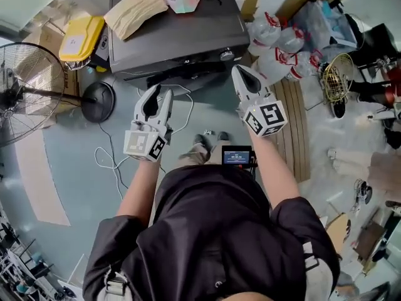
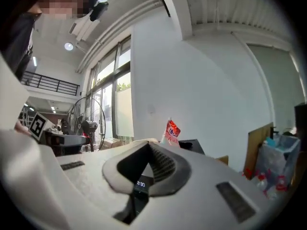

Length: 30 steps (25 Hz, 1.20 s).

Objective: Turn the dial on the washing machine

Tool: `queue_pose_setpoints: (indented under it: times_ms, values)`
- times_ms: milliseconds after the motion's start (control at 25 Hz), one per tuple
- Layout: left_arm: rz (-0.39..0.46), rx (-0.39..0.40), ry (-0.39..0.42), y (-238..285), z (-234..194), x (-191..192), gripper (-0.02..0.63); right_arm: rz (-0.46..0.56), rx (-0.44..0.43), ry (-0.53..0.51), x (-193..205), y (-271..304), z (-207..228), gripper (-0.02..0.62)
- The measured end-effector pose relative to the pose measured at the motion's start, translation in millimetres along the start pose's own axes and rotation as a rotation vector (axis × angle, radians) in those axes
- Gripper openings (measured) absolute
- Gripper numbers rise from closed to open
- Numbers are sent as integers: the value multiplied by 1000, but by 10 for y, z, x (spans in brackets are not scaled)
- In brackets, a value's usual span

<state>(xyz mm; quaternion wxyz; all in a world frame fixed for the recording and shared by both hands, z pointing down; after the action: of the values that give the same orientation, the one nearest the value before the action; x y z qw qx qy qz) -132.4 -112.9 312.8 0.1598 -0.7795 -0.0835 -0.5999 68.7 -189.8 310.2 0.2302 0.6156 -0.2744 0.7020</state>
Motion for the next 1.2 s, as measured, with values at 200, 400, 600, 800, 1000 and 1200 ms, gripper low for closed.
queue_pose_setpoints:
  times_ms: [200, 400, 600, 800, 1000, 1200]
  values:
    - [73, -11, 20, -156, 5, -401, 59, 42, 34, -99, -412, -273, -165, 2]
    - [99, -38, 37, -354, 195, -483, 30, 56, 90, -88, -475, -717, -127, 2]
    - [99, -85, 46, -676, 461, -470, -5, 37, 78, -104, -446, -1166, -133, 2]
    - [69, -111, 49, -1055, 925, -349, -5, 27, 67, -57, -406, -1731, -186, 2]
    - [36, -133, 43, -1475, 1329, -160, -5, 33, 58, -38, -331, -2231, -386, 2]
    - [-17, -168, 38, -1947, 1519, 37, -5, -3, 44, 21, -148, -2640, -705, 2]
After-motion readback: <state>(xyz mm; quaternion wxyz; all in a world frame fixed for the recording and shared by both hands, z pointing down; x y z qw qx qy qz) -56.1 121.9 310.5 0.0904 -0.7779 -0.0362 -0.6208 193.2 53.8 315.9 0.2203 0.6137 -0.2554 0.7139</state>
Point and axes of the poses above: the fingertips, and each gripper's own axes: y forward along the fingers, z to its right, x out of its underside, the point moved 1 cm from there along -y, backward along the fingers, and after that the axes turned 10 degrees about z, right-handed, at the moved point
